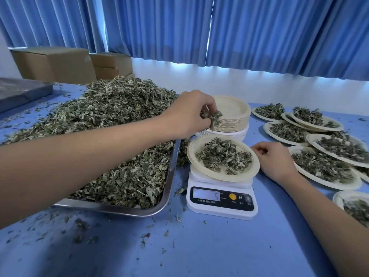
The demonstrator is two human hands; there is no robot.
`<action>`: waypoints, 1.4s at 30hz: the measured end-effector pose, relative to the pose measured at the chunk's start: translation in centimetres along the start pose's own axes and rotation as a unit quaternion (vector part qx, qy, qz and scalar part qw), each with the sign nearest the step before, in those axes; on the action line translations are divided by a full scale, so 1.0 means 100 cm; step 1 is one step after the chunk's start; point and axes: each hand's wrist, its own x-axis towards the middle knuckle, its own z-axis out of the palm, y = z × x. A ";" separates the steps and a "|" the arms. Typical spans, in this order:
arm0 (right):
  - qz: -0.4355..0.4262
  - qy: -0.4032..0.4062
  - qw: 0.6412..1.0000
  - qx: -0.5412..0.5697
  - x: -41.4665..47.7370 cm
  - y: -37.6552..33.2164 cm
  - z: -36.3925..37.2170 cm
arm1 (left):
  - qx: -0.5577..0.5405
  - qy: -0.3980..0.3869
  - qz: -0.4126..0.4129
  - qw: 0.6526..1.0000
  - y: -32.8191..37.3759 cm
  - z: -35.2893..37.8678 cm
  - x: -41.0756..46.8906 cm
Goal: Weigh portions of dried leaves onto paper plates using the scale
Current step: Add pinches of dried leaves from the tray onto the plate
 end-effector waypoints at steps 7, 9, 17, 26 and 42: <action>-0.002 -0.003 1.000 0.000 0.000 0.000 -0.001 | -0.098 -0.226 -0.025 0.969 0.007 0.024 0.001; -0.004 -0.002 1.000 0.000 -0.001 0.000 -0.001 | -0.150 -0.216 -0.054 0.963 0.001 0.016 0.000; 0.001 -0.004 1.000 0.001 -0.002 -0.001 -0.002 | 0.003 -0.200 -0.127 0.972 -0.050 -0.018 -0.009; 0.001 -0.005 1.000 -0.001 -0.002 -0.002 -0.001 | 0.238 -0.372 -0.165 0.882 -0.073 -0.021 -0.011; 0.040 0.010 0.992 0.121 -0.003 -0.006 -0.011 | 0.221 -0.143 -0.164 0.951 -0.044 -0.015 -0.020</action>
